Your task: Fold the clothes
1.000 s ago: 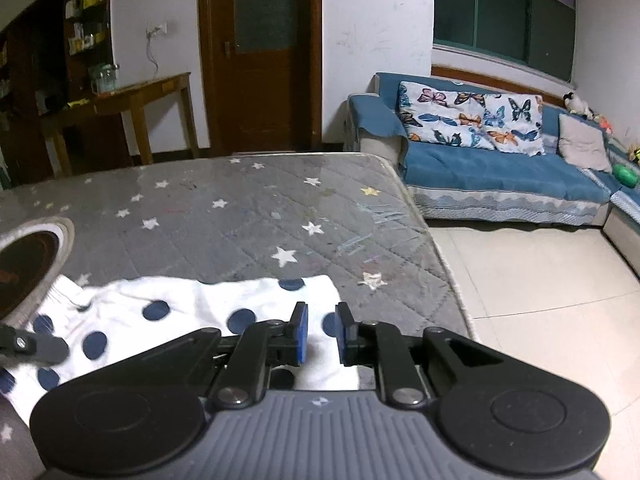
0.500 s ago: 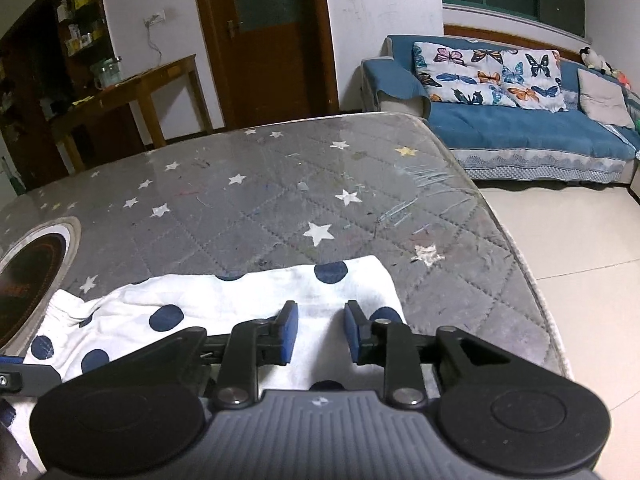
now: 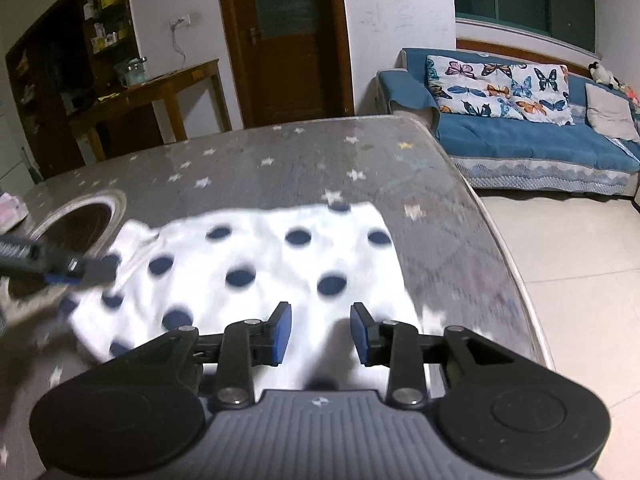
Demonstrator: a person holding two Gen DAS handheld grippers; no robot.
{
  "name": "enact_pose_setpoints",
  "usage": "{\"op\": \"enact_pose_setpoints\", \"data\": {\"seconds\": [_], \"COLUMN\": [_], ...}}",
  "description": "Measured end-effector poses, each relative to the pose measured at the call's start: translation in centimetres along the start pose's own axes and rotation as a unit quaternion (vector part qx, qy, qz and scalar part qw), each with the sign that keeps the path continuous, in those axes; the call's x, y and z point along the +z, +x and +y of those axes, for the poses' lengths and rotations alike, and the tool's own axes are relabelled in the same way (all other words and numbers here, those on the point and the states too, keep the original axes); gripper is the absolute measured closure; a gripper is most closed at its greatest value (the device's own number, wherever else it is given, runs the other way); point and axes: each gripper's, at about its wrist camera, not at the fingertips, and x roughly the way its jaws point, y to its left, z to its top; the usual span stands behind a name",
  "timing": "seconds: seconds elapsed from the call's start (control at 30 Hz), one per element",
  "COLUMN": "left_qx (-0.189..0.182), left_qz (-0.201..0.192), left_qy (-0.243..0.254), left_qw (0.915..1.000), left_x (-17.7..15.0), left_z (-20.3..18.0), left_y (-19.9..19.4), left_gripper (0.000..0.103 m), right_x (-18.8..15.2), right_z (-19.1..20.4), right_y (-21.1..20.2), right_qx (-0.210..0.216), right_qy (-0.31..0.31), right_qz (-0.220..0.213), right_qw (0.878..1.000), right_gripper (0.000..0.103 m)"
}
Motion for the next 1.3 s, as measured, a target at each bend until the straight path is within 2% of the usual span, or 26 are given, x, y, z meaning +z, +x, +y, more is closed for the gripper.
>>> {"op": "enact_pose_setpoints", "data": {"seconds": [0.17, 0.27, 0.33, 0.57, 0.63, 0.7, 0.8, 1.0, 1.3], "left_qx": [0.012, 0.016, 0.019, 0.022, 0.025, 0.024, 0.021, 0.012, -0.005], "left_qz": [0.005, 0.007, 0.004, 0.005, -0.001, -0.005, -0.011, -0.023, -0.050], "left_qy": [0.011, 0.017, 0.022, 0.032, 0.039, 0.047, 0.059, 0.078, 0.101], "left_qw": [0.9999, 0.9997, 0.9996, 0.9992, 0.9989, 0.9986, 0.9980, 0.9966, 0.9937], "left_x": [-0.4, -0.6, -0.7, -0.9, -1.1, -1.4, -2.0, -3.0, -4.5], "left_z": [0.1, -0.1, -0.4, -0.6, -0.8, -1.1, -1.4, -1.7, -1.6], "left_y": [0.5, 0.6, 0.5, 0.5, 0.0, -0.4, -1.1, -2.4, -4.6], "left_gripper": [0.039, 0.039, 0.039, 0.039, 0.035, 0.031, 0.026, 0.015, 0.005], "right_x": [-2.9, -3.5, -3.5, -4.3, -4.4, -4.5, -4.7, -5.1, -5.9], "right_z": [0.5, 1.2, 1.7, 2.3, 2.5, 2.7, 3.3, 4.5, 6.4], "right_y": [-1.1, -1.9, -2.5, -2.6, -2.9, -3.3, -3.6, -4.2, -5.1], "right_qx": [-0.015, -0.028, -0.030, -0.025, -0.026, -0.026, -0.025, -0.020, -0.029], "right_qy": [-0.011, -0.025, -0.025, -0.010, -0.008, -0.005, -0.002, 0.006, 0.012], "right_qz": [0.008, -0.005, -0.018, -0.028, -0.035, -0.042, -0.048, -0.058, -0.072], "right_qw": [1.000, 0.999, 0.999, 0.999, 0.999, 0.999, 0.999, 0.998, 0.997], "right_gripper": [0.068, 0.067, 0.057, 0.048, 0.040, 0.037, 0.026, 0.021, 0.001]}}
